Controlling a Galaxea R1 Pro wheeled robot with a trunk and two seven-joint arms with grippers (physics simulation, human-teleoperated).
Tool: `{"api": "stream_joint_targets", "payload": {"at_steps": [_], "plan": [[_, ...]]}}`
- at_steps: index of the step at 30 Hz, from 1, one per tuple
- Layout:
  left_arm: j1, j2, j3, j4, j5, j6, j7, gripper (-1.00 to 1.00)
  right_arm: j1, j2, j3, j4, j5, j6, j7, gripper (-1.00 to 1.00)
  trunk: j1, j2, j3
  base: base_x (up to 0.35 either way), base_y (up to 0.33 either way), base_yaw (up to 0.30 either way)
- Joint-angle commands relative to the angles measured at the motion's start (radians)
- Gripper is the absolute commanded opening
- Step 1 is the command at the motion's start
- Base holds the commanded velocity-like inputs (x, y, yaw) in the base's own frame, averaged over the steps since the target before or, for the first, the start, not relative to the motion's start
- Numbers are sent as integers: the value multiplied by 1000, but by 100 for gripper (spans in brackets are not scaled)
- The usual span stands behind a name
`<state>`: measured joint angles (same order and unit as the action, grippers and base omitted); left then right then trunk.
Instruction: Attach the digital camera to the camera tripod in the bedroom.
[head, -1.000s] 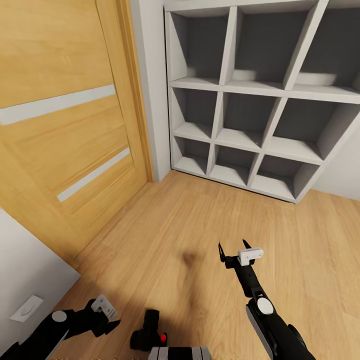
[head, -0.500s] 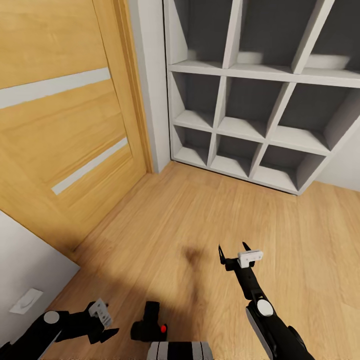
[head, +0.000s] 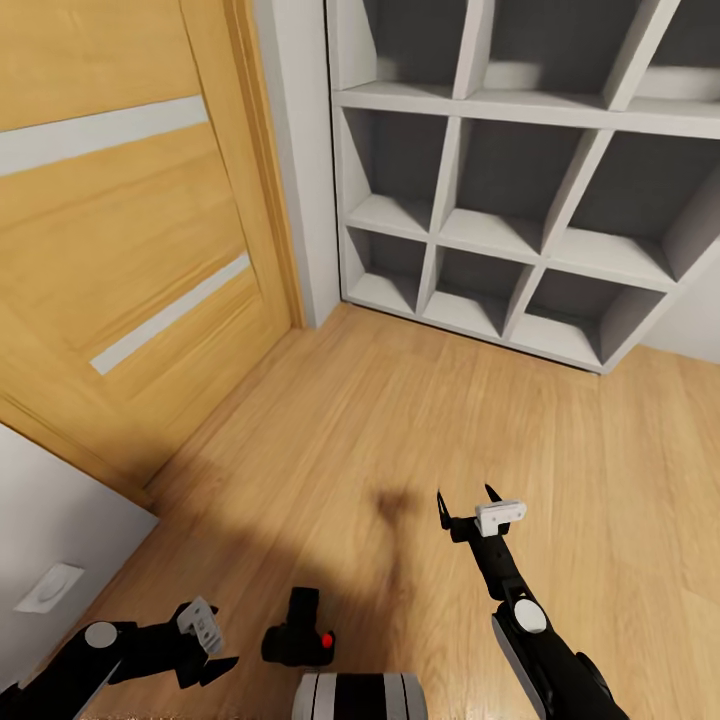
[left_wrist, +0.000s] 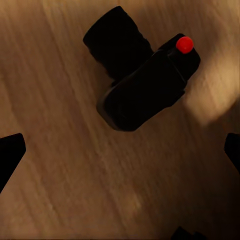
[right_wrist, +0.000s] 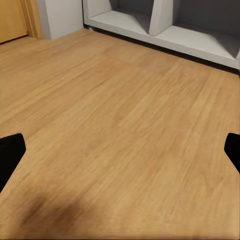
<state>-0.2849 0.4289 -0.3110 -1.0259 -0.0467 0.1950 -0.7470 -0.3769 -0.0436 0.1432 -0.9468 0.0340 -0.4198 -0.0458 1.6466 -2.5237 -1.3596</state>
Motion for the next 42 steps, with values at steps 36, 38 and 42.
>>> {"api": "stream_joint_targets", "payload": {"at_steps": [36, 38, 42], "plan": [[0, 1, 1, -155, -53, 7, -3, 100, 0, -1, 1, 27, 4, -3, -5, 100, 16, -9, -140, 0, 0, 0], [0, -4, 1, -166, -125, 7, -4, 100, 0, -1, 1, 27, 4, -3, -5, 100, 17, -9, -148, 0, 0, 0], [0, -18, 1, -178, -241, 6, -5, 100, 0, -1, 1, 27, 4, -3, -5, 100, 19, -10, -163, 0, 0, 0]]}}
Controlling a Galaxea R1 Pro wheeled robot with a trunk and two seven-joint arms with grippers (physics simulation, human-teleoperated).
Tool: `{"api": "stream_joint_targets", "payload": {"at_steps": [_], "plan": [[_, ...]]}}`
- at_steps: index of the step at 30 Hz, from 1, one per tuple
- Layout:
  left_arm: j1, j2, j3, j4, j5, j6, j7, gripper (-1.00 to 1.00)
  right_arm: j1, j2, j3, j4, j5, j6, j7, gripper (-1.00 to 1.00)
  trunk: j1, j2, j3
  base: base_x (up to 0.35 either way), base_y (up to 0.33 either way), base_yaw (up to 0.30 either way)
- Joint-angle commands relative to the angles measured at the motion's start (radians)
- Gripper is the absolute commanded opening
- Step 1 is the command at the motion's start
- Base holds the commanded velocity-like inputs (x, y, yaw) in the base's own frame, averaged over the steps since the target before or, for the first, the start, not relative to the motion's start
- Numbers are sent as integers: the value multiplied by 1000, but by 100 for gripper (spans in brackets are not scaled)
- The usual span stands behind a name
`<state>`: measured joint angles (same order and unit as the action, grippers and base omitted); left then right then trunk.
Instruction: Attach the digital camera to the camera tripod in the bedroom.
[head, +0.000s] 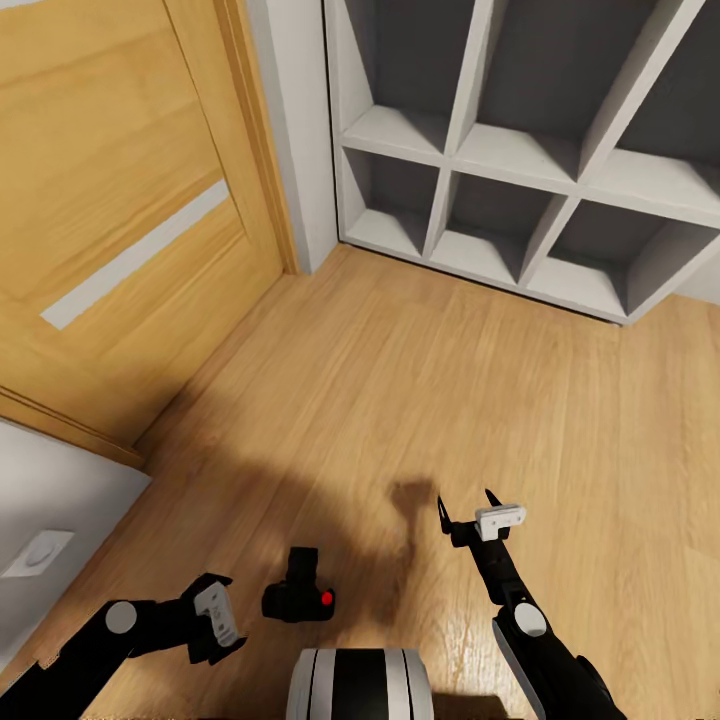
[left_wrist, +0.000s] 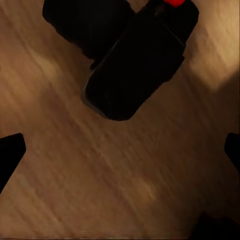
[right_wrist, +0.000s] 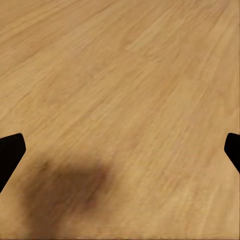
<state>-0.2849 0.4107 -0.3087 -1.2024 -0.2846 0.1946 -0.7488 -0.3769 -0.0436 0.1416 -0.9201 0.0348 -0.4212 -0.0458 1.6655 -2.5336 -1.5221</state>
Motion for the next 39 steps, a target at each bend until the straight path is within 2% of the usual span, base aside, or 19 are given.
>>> {"api": "stream_joint_targets", "payload": {"at_steps": [1, 4, 5, 8, 15, 24, 30, 34, 39], "plan": [[0, -3, -1, -4, -30, 7, -3, 100, 0, -1, 3, 0, 4, -2, -5, 100, 0, -1, -5, 0, 0, 0], [0, -12, 0, -11, -87, 7, -4, 100, 0, -1, 3, 1, 4, -2, -5, 100, 2, -1, -16, 0, 0, 0], [0, -17, 0, -23, -117, 8, -4, 100, 0, -1, 3, 1, 4, -2, -5, 100, 2, -1, -20, 0, 0, 0], [0, -21, 0, -38, -136, 8, -5, 100, 0, -1, 3, 1, 4, -2, -5, 100, 3, -2, -32, 0, 0, 0], [0, -24, 1, -52, -147, 8, -4, 100, 0, -1, 3, 1, 4, -2, -5, 100, 7, -4, -59, 0, 0, 0], [0, -22, 8, -132, -151, 15, -4, 100, 0, -1, 3, 1, 4, -2, -5, 100, 11, -6, -94, 0, 0, 0], [0, -23, 37, -146, -151, 14, -4, 100, 0, -1, 3, 1, 4, -2, -5, 100, 13, -7, -117, 0, 0, 0], [0, -23, 42, -166, -151, 15, -4, 100, 0, -1, 3, 1, 4, -2, -4, 100, 15, -8, -132, 0, 0, 0], [0, -21, 86, -212, -150, 15, -8, 100, 0, -1, 3, 1, 4, -2, -5, 100, 17, -9, -152, 0, 0, 0]]}}
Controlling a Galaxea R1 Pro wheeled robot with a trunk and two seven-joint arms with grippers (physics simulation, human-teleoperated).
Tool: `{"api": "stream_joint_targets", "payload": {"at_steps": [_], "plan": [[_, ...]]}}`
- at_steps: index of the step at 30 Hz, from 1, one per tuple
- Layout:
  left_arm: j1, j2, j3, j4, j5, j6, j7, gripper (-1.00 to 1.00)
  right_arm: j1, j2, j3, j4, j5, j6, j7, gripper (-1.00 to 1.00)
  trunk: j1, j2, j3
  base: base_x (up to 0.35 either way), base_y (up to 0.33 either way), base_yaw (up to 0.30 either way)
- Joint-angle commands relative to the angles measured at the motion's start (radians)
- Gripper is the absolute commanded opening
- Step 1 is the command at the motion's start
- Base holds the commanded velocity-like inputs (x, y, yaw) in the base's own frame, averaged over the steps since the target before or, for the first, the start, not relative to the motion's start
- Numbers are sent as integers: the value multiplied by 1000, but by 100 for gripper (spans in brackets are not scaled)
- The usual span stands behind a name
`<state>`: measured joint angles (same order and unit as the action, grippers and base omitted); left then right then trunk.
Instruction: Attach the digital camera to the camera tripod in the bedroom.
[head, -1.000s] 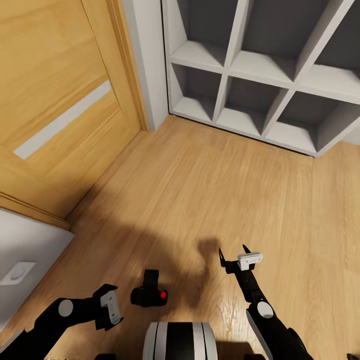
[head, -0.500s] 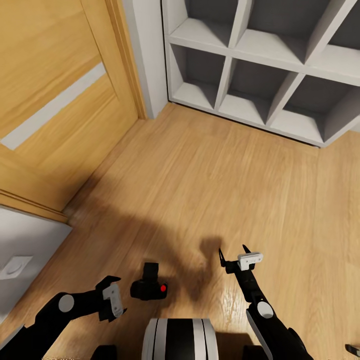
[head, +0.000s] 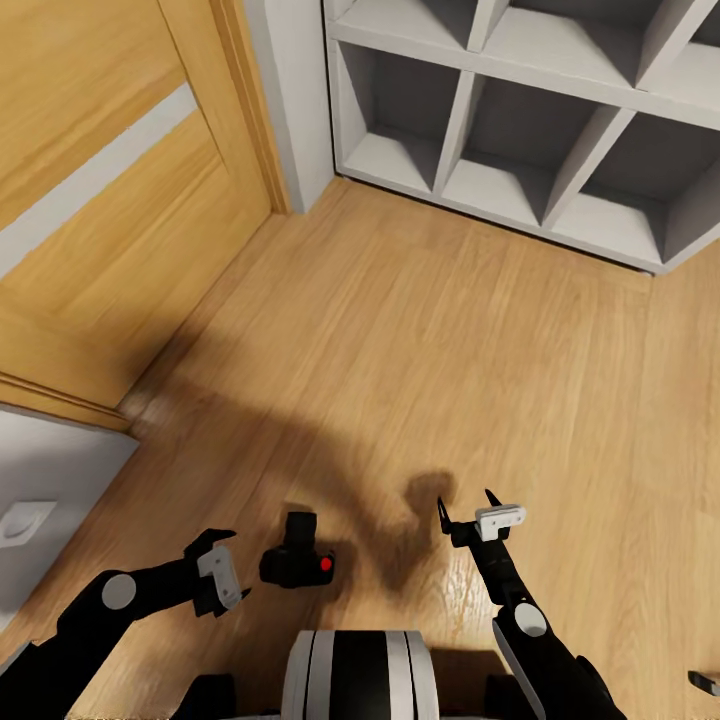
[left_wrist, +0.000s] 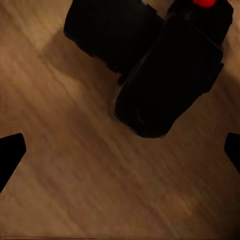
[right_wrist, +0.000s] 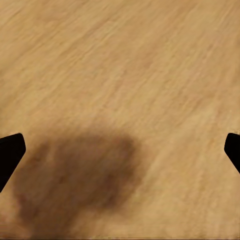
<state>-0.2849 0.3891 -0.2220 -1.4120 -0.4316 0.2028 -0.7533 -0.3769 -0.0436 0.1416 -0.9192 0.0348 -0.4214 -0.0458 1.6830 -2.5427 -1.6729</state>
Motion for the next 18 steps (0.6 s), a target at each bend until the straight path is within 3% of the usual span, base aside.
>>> {"api": "stream_joint_targets", "payload": {"at_steps": [1, 7, 18], "plan": [[0, -1, 19, -9, -3, 7, -6, 100, 0, -1, 3, 0, 4, -2, -5, 100, 0, 0, -4, 0, 0, 0], [0, -2, 47, -16, -3, 6, -18, 100, 0, -1, 3, 0, 4, -2, -5, 100, 3, -2, -28, 0, 0, 0], [0, -25, 54, -17, -4, 4, -23, 100, 0, -1, 3, 0, 4, -2, -5, 100, 8, -4, -70, 0, 0, 0]]}}
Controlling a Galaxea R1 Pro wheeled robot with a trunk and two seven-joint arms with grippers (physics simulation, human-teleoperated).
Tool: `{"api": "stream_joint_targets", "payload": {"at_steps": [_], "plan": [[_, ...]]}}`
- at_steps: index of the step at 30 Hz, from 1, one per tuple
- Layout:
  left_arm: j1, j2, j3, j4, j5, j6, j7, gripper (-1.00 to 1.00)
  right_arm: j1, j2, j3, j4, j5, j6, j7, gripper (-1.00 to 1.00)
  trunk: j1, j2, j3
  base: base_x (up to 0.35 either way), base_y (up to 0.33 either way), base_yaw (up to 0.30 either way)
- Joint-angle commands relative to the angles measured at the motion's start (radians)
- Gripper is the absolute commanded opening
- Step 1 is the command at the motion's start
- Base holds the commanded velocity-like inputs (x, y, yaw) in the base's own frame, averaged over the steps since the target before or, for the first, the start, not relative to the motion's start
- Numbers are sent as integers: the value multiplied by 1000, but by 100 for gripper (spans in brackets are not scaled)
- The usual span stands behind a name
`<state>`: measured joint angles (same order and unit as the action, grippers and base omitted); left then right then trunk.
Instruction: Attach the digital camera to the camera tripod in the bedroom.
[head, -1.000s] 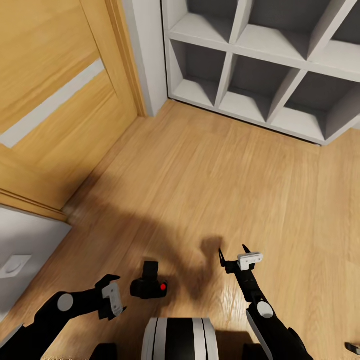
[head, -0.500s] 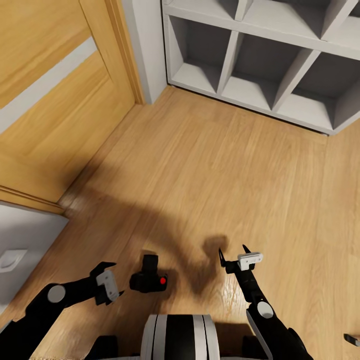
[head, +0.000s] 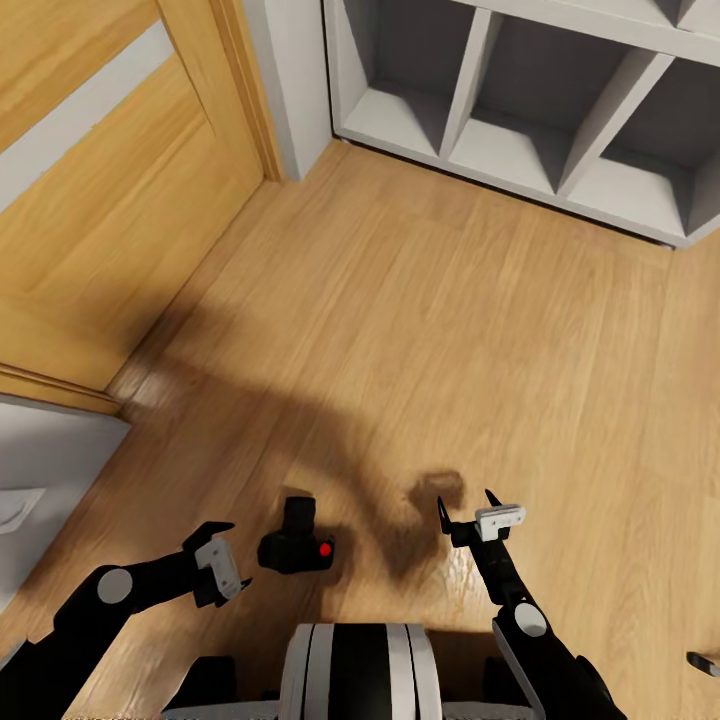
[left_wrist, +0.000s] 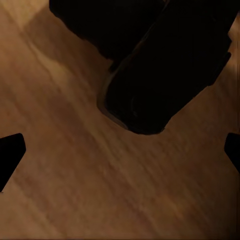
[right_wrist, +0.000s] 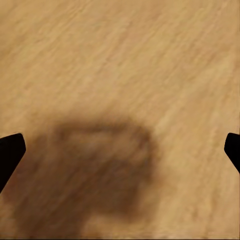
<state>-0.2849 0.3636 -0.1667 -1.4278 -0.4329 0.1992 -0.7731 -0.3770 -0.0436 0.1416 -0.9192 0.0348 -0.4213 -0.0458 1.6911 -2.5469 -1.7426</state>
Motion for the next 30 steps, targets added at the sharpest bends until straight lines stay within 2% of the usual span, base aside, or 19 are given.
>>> {"api": "stream_joint_targets", "payload": {"at_steps": [1, 23, 30], "plan": [[0, -1, -1, -2, -3, 7, -3, 100, 0, -1, 3, 0, 4, -2, -5, 100, 0, 0, -4, 0, 0, 0], [0, -33, -1, 0, -3, 7, -5, 100, 0, -1, 3, 0, 4, -2, -4, 100, 10, -6, -90, 0, 0, 0], [0, -43, -1, -7, -3, 9, -5, 100, 0, -1, 3, 0, 4, -2, -4, 100, 13, -7, -90, 0, 0, 0]]}}
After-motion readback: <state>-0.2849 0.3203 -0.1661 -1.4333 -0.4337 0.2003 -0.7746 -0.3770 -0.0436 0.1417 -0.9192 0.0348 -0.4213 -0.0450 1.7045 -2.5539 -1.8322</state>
